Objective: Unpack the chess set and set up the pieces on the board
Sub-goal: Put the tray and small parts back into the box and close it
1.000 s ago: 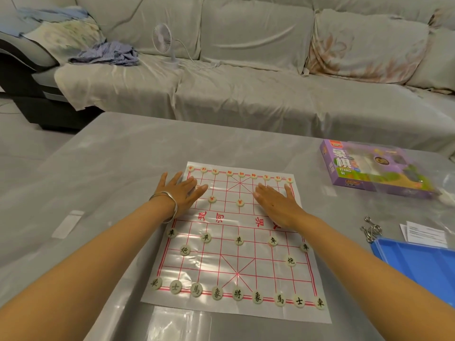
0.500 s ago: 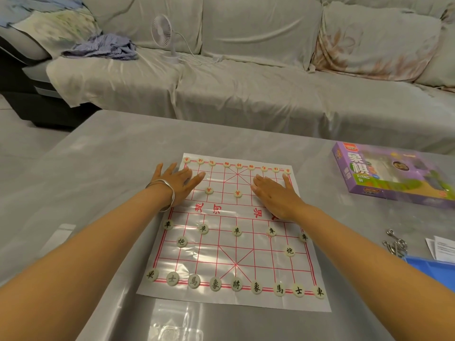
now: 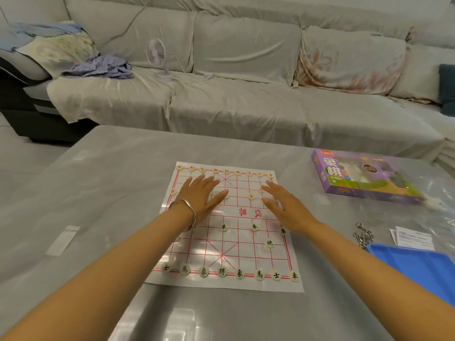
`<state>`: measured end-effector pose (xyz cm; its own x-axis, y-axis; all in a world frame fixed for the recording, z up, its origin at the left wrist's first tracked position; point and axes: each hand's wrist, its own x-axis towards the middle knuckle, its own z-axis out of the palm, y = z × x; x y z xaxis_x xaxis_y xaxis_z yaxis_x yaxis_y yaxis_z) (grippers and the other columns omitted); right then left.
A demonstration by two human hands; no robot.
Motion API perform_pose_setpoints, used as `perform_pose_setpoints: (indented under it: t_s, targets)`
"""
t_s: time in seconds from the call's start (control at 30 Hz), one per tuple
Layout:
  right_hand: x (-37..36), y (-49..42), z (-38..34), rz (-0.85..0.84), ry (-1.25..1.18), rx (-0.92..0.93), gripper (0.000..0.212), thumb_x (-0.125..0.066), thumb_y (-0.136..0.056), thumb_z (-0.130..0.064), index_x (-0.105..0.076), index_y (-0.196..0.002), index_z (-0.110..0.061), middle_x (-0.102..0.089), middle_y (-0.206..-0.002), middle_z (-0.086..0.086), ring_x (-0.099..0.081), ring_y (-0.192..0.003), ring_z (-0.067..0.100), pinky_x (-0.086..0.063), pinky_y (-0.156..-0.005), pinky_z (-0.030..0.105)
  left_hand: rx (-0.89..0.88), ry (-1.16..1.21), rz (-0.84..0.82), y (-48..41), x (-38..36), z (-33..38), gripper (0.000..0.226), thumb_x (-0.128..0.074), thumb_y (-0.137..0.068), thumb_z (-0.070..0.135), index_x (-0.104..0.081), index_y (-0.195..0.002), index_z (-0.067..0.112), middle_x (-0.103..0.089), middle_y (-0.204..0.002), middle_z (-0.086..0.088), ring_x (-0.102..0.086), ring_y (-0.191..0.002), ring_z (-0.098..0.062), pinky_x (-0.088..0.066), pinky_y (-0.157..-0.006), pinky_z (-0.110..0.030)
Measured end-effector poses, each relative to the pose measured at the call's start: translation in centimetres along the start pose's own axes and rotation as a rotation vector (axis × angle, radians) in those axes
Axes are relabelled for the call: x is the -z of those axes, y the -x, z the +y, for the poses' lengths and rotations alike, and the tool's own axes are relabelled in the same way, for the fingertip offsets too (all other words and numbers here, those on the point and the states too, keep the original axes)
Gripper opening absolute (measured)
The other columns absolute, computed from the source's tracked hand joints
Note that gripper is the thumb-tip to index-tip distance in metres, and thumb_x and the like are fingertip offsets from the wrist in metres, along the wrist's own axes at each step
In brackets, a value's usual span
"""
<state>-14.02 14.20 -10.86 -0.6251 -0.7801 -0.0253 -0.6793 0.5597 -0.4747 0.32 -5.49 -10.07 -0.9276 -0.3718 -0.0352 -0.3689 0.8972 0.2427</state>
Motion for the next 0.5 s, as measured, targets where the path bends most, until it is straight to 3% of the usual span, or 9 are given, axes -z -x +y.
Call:
perform_pose_setpoints:
  t_s: [0.1, 0.2, 0.3, 0.4, 0.5]
  targets:
    - [2.3, 4.3, 2.2, 0.057, 0.009, -0.004, 0.052, -0.046, -0.094, -0.040, -0.031, -0.144, -0.030, -0.012, -0.156, -0.012, -0.020, -0.142, 0.011, -0.027, -0.111, 0.035, -0.073, 0.126, 0.013, 0.9, -1.1, 5.6, 0.061, -0.017, -0.094, 0.054, -0.018, -0.147, 0.023, -0.017, -0.155, 0.002, -0.010, -0.143, -0.018, -0.006, -0.118, -0.039]
    - [4.9, 9.0, 5.3, 0.160, 0.006, -0.012, 0.050, -0.051, -0.093, -0.034, -0.037, -0.141, -0.029, -0.016, -0.154, -0.014, -0.025, -0.140, 0.010, -0.030, -0.107, 0.028, -0.116, 0.410, 0.033, 2.1, -2.5, 11.8, 0.061, -0.025, -0.095, 0.051, -0.016, -0.147, 0.022, -0.027, -0.151, -0.001, -0.024, -0.139, -0.021, -0.019, -0.113, -0.037]
    - [7.4, 13.5, 8.4, 0.257, -0.061, -0.055, 0.048, -0.056, -0.091, -0.032, -0.041, -0.137, -0.030, -0.020, -0.150, -0.019, -0.033, -0.131, 0.004, -0.037, -0.100, 0.025, -0.116, 0.590, -0.055, 2.8, -3.8, 17.5, 0.063, -0.028, -0.094, 0.051, -0.012, -0.148, 0.023, -0.022, -0.153, -0.001, -0.022, -0.140, -0.020, -0.019, -0.113, -0.034]
    - [9.2, 17.9, 11.9, 0.303, -0.118, -0.161, 0.048, -0.057, -0.090, -0.034, -0.040, -0.135, -0.036, -0.020, -0.149, -0.021, -0.025, -0.133, 0.000, -0.029, -0.105, 0.027, -0.125, 0.692, -0.151, 3.5, -5.4, 22.6, 0.062, -0.029, -0.095, 0.051, -0.012, -0.148, 0.023, -0.016, -0.155, 0.000, -0.016, -0.142, -0.019, -0.014, -0.114, -0.034]
    - [10.0, 21.3, 15.4, 0.339, -0.162, -0.290, 0.053, -0.058, -0.089, -0.034, -0.040, -0.138, -0.029, -0.023, -0.152, -0.013, -0.024, -0.140, 0.008, -0.026, -0.109, 0.028, -0.103, 0.765, -0.255, 4.4, -7.0, 26.8, 0.061, -0.027, -0.096, 0.049, -0.011, -0.148, 0.021, -0.014, -0.155, -0.001, -0.016, -0.142, -0.020, -0.014, -0.114, -0.033]
